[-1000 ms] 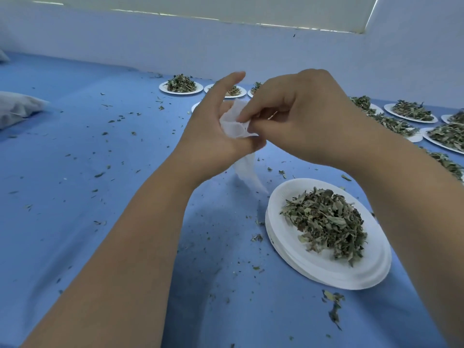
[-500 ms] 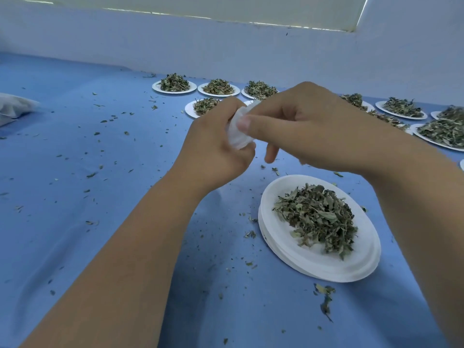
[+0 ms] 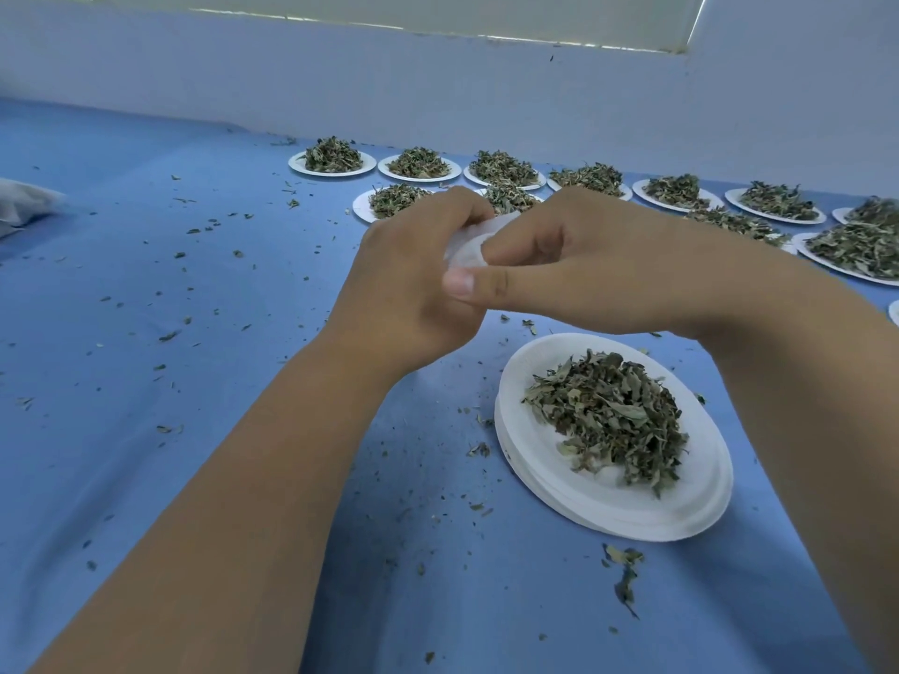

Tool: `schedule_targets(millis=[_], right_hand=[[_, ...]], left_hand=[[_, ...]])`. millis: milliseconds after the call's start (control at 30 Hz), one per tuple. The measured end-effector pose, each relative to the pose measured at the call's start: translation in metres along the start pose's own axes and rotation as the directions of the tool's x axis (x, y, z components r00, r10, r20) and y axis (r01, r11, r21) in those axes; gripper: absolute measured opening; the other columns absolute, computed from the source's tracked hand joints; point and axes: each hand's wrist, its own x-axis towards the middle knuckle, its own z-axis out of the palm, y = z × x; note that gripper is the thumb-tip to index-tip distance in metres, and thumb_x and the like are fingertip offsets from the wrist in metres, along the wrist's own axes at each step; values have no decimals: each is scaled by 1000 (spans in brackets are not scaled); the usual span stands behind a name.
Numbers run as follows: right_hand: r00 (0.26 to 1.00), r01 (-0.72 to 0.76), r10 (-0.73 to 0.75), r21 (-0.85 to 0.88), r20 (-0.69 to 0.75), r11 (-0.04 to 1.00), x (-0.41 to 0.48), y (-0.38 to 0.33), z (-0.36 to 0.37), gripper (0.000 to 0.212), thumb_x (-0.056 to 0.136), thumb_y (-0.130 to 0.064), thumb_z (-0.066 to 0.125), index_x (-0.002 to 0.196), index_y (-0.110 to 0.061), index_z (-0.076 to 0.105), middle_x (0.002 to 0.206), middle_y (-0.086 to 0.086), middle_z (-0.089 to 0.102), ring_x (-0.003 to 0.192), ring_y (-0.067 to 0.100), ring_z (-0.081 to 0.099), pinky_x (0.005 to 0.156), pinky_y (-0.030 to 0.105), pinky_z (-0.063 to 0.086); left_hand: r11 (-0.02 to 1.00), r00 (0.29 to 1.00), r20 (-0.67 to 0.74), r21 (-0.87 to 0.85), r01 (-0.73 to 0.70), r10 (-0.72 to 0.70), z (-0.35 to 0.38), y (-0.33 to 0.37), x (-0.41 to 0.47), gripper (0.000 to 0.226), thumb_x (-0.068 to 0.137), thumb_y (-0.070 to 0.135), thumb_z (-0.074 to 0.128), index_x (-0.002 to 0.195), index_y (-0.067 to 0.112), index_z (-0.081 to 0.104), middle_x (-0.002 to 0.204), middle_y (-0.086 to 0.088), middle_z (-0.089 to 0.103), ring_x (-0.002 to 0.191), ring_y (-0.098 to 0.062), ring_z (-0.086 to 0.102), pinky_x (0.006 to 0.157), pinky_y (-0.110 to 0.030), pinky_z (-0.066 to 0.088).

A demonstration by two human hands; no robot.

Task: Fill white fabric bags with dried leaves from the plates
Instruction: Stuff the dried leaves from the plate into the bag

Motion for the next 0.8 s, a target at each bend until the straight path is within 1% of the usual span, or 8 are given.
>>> schedule_targets(millis=[100,167,267,300,400,500,600,800], right_hand=[[1000,26,-26,11,3,1000,-4,3,5,51,89,-59,64,69,-13,57,68,12,38,65,32,38,60,33,35],[996,20,-19,6,-88,1000,-12,7,7,31,90,-48,67,87,-18,73,76,3,67,74,24,63,74,41,54],[910,18,4,49,-414,999,-38,19,5,9,90,-35,70,93,-31,78,89,-13,76,87,5,72,79,34,57],[902,-2,7,12,-432,1000,-48,25,5,9,89,-38,69,93,-33,76,93,-17,75,89,0,70,77,27,56],[984,-152,133,-155,-121,976,-77,40,10,35,81,-68,67,112,-53,63,119,-36,59,112,-18,52,85,7,43],[985,-160,168,-176,35,971,-93,56,16,55,74,-70,67,126,-57,56,132,-36,53,125,-8,50,101,26,43],[985,-154,143,-117,-100,981,-94,62,23,40,78,-56,72,117,-53,64,123,-35,61,116,-9,56,96,21,47],[882,-134,114,-11,-457,991,-99,71,24,16,80,-34,82,91,-43,74,84,-30,68,70,-9,61,65,1,40]], left_hand=[[999,999,-12,-31,-33,33,0,0,-1,18,72,35,51,89,32,55,74,12,56,68,-12,51,55,-31,44],[998,998,-6,-8,-62,62,1,0,-3,18,74,29,58,92,29,57,74,9,57,68,-15,52,55,-36,46],[999,998,48,15,-50,49,0,0,-4,31,75,21,68,98,36,54,85,10,61,75,-14,55,63,-38,51],[998,995,87,27,-48,45,0,1,-4,35,75,19,69,99,39,53,87,11,61,77,-12,53,65,-37,51],[997,980,198,54,-47,36,2,3,-5,39,75,14,68,104,37,55,90,14,60,78,-10,51,67,-34,49],[996,947,321,84,-43,14,4,7,-8,43,74,14,67,107,39,58,96,15,62,83,-9,55,66,-29,49],[994,912,409,103,-43,-3,6,12,-10,41,73,12,66,104,38,60,96,18,61,90,0,55,64,-23,42],[983,892,452,165,-77,-6,8,20,-12,37,71,13,67,99,35,59,94,14,59,84,-7,55,63,-27,41]])
